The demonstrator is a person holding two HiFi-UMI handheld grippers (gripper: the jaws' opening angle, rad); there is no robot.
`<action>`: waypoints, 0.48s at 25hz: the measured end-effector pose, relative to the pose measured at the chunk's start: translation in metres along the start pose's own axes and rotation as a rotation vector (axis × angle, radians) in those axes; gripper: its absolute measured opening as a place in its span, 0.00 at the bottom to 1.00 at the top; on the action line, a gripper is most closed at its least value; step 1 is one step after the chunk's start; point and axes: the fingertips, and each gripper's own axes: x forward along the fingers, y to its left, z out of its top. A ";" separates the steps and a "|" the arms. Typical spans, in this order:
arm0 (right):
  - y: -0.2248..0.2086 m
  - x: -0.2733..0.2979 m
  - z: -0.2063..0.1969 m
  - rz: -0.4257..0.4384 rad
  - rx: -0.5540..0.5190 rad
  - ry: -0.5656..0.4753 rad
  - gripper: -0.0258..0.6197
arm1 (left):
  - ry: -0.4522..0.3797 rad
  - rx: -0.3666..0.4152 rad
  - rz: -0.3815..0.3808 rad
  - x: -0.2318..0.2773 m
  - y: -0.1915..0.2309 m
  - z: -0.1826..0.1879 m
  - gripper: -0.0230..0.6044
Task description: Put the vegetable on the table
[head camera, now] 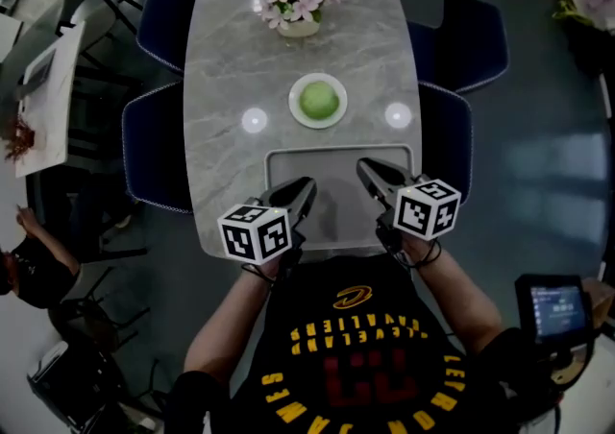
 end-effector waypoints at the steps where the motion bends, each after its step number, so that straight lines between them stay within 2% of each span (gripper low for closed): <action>1: 0.007 -0.004 -0.002 0.005 -0.006 -0.008 0.09 | 0.001 0.030 -0.005 -0.004 -0.007 -0.004 0.10; 5: 0.037 -0.017 0.003 0.033 -0.057 -0.072 0.09 | -0.042 0.176 0.010 -0.021 -0.031 -0.003 0.10; 9: 0.071 -0.029 0.018 0.098 -0.194 -0.155 0.09 | -0.218 0.310 0.036 -0.039 -0.061 0.027 0.10; 12: 0.086 -0.035 0.032 0.087 -0.317 -0.215 0.09 | -0.285 0.391 0.018 -0.043 -0.081 0.039 0.10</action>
